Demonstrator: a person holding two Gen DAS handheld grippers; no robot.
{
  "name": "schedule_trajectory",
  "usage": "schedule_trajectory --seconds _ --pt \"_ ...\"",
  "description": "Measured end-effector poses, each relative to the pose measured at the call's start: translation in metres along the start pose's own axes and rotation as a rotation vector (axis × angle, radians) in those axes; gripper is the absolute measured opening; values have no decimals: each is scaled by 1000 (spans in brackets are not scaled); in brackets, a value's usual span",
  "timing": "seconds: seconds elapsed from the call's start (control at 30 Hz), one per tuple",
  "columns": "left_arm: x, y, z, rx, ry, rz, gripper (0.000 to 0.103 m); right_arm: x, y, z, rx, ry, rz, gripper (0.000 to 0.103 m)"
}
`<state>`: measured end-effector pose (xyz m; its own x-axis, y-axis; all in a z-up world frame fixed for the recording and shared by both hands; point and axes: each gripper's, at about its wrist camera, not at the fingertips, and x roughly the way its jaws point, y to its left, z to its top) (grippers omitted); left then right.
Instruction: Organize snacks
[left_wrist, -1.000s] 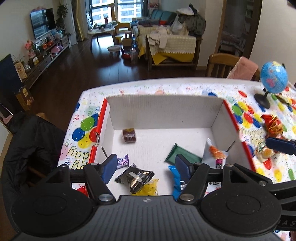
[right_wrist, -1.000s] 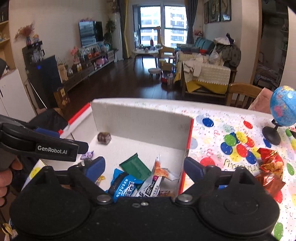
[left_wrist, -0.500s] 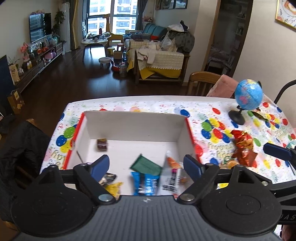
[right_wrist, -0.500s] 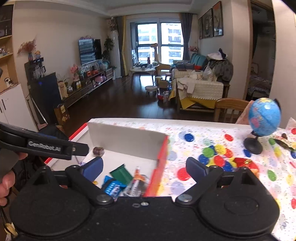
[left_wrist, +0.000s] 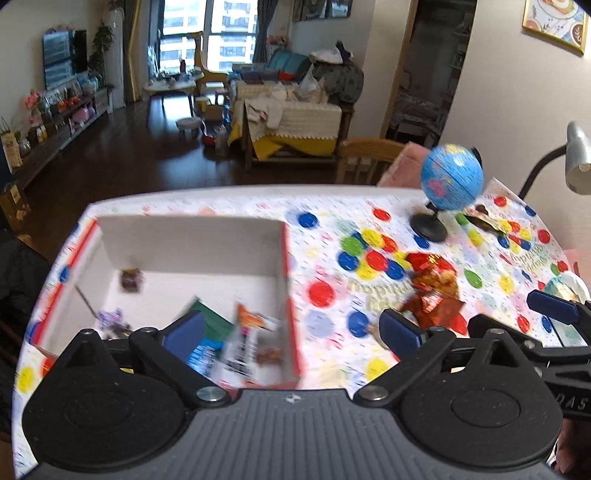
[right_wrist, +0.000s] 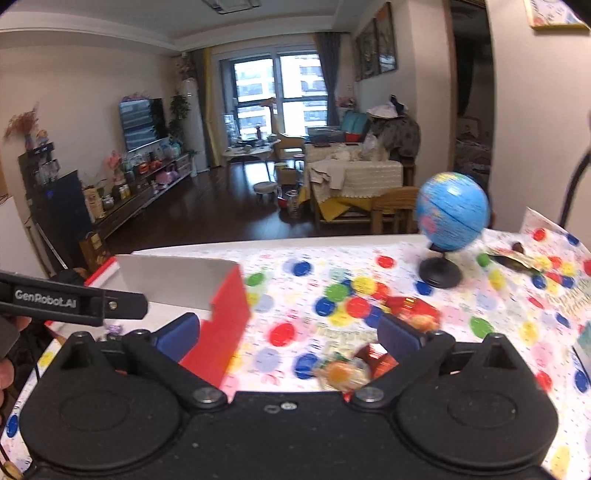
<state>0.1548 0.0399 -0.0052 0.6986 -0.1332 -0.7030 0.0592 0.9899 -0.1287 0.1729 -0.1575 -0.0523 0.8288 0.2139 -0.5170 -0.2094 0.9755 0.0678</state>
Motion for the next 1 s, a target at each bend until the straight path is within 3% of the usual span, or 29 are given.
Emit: schedule_trajectory --seconds 0.57,1.0 --pt "72 -99 -10 -57 98 66 101 17 -128 -7 110 27 -129 103" --pt "148 -120 -21 -86 242 105 101 81 -152 6 115 93 -80 102"
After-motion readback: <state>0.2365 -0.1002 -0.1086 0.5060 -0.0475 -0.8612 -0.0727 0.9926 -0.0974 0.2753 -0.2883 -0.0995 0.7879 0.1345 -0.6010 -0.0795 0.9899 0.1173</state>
